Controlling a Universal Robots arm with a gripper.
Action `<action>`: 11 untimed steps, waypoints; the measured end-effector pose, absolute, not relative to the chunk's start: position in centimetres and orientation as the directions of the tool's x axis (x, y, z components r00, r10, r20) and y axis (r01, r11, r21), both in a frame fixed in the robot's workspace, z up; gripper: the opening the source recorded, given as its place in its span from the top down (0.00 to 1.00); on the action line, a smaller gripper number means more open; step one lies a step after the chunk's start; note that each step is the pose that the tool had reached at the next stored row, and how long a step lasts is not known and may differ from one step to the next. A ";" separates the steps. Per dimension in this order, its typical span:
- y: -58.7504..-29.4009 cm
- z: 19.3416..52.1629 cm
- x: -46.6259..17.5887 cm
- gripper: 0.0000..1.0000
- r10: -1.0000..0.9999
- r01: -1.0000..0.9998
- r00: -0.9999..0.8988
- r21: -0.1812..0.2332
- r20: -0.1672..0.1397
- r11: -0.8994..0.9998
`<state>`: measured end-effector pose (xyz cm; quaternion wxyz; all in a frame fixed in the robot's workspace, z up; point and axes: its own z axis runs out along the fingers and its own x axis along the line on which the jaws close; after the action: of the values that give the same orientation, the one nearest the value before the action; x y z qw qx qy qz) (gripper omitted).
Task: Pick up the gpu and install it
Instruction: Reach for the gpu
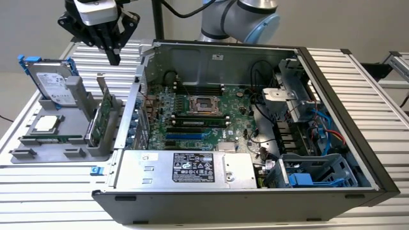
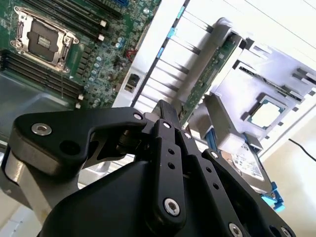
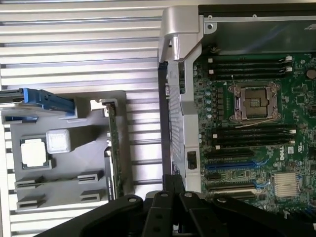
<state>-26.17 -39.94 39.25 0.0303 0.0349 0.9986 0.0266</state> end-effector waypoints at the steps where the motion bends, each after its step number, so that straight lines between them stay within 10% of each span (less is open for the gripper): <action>1: -39.9 39.3 -26.3 1.00 0.071 0.068 -0.996 0.055 -0.059 0.996; 11: -39.9 39.2 -28.0 1.00 0.071 0.068 -0.996 0.055 -0.059 0.996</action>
<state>-28.03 -39.94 39.25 0.0303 0.0349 0.9986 0.0266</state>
